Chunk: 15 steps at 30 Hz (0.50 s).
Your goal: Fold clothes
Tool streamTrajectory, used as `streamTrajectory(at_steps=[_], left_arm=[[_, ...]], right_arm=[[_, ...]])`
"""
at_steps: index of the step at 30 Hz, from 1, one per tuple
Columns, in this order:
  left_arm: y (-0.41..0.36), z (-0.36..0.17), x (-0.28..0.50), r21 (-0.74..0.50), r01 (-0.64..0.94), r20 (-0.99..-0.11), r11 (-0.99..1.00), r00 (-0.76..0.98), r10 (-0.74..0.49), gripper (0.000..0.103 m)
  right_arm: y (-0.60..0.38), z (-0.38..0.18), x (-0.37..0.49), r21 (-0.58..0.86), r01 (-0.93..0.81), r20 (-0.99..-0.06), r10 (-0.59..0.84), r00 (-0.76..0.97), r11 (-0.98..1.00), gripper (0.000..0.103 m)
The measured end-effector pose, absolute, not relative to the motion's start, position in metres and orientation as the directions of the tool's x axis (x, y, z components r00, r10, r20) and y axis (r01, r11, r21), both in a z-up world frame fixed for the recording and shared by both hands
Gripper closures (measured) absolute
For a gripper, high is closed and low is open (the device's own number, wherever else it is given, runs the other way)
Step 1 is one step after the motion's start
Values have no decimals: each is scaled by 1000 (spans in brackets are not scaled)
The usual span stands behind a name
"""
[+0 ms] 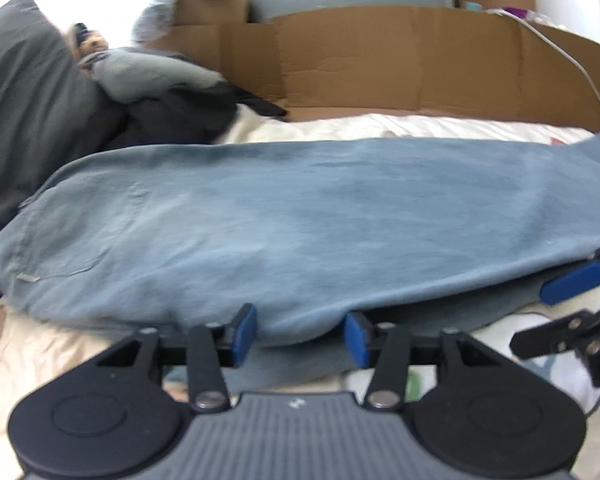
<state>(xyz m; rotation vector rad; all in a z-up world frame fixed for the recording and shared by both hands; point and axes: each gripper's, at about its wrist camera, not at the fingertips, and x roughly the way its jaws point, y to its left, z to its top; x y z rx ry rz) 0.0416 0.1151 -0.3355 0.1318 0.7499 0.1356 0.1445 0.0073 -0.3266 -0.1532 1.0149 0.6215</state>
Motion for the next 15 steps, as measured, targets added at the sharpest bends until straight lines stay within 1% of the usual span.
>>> streamTrajectory(at_steps=[8,10,12,15], left_arm=[[168,-312,11,140,-119,-683,983,707,183,49],[188,-312,8,77,-137,-725,988,673,150,49],[204,-314,6,12,-183,-742,983,658,132,49],[215,-322,6,2,-228,-741,974,654,154,49]], right_arm=[[52,-329,150,189,-601,-815,465,345,777,42],[60,-331,152,205,-595,-809,476,344,777,42],[67,-335,156,213,-589,-805,482,346,779,42],[80,-338,159,182,-601,-797,475,374,778,42]])
